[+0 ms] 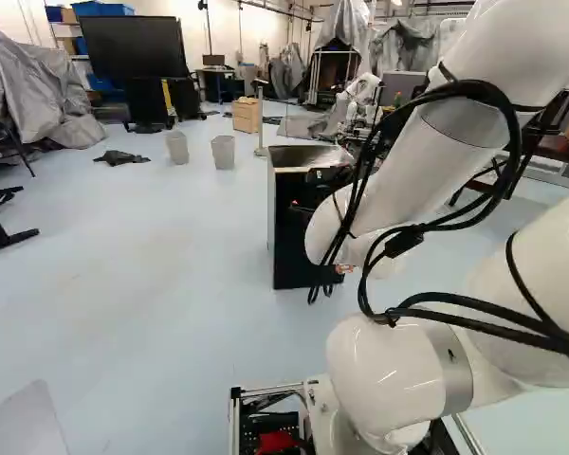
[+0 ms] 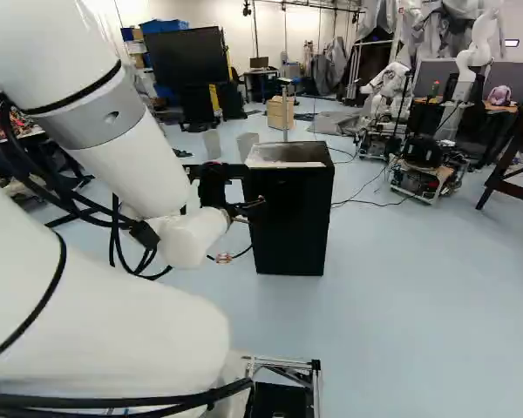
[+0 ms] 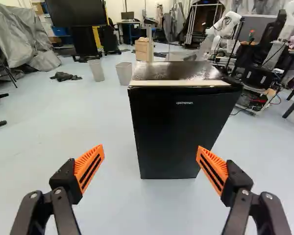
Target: Grab a drink from the fridge
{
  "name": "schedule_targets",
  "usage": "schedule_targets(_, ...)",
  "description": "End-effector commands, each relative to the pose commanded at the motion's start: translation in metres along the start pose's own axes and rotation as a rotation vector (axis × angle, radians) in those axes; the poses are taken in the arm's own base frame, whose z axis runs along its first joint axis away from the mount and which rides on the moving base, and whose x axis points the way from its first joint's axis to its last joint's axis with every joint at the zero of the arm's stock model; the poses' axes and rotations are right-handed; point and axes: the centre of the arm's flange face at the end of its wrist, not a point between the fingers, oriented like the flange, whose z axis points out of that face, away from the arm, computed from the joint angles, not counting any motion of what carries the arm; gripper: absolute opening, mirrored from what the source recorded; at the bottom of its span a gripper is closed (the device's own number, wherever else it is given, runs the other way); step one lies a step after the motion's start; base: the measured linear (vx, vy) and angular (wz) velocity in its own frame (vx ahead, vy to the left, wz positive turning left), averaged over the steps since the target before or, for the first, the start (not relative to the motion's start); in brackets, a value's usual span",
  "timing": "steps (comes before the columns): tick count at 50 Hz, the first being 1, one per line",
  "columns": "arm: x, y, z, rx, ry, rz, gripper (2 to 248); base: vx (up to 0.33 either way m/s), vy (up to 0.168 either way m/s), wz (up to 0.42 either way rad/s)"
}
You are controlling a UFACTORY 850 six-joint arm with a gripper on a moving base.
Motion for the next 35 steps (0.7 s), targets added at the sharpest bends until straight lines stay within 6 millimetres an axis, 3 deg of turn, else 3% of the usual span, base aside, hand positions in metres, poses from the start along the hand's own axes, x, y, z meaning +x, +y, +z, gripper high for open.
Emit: schedule_targets(35, 0.0, 0.0, 0.0, 0.0, 0.0, 0.0, 247, 0.107, 0.076, -0.019)
